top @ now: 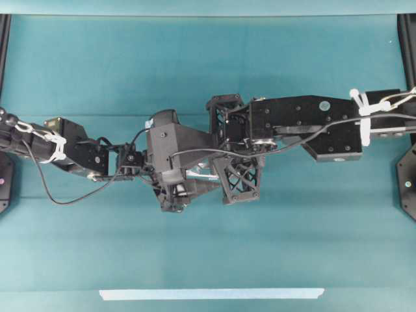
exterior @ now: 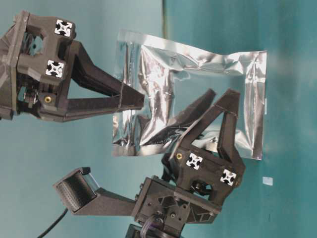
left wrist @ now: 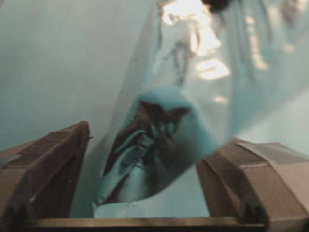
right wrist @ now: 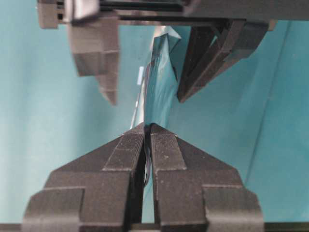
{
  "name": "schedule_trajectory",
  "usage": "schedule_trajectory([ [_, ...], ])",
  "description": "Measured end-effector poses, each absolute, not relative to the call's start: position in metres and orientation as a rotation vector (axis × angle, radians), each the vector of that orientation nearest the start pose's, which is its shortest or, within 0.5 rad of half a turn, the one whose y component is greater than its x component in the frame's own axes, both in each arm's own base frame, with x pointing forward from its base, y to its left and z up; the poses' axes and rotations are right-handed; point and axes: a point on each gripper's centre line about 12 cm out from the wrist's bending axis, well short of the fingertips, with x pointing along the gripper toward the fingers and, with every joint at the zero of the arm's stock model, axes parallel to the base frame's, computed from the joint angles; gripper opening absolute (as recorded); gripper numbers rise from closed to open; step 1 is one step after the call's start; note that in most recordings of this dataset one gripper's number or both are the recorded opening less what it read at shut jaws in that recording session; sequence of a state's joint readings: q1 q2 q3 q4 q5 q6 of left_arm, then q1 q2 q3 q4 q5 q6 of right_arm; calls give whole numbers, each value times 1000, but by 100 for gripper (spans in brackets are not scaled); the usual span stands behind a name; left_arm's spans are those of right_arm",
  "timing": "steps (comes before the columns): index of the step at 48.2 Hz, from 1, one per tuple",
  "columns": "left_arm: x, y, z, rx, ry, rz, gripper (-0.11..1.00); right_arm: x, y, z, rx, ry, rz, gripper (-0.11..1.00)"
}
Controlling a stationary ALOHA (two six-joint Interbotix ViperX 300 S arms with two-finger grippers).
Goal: Hand over the silver zip bag and make it stand upright.
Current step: 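Close the left gripper on the bag's lower edge, then open the right gripper and pull it back to the right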
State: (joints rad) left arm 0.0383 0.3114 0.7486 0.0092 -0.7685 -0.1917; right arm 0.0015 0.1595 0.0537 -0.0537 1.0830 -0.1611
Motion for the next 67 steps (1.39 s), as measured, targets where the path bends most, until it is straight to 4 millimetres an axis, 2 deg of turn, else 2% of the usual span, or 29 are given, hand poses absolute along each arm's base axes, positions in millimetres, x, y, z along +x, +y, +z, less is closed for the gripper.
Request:
schedule_trajectory([
  [3, 409, 16, 99, -191, 286, 60, 74, 431, -4, 236, -192, 1297, 83, 5],
  [13, 408, 16, 94, -176, 332, 63, 33, 431, -6, 236, -195, 1298, 78, 5],
  [61, 406, 15, 89, -115, 355, 53, 29, 431, -9, 226, -174, 1278, 60, 5],
  [64, 405, 15, 88, -114, 358, 53, 29, 431, -8, 226, -166, 1275, 58, 8],
  [67, 404, 15, 87, -114, 361, 53, 29, 431, -8, 226, -159, 1272, 53, 19],
])
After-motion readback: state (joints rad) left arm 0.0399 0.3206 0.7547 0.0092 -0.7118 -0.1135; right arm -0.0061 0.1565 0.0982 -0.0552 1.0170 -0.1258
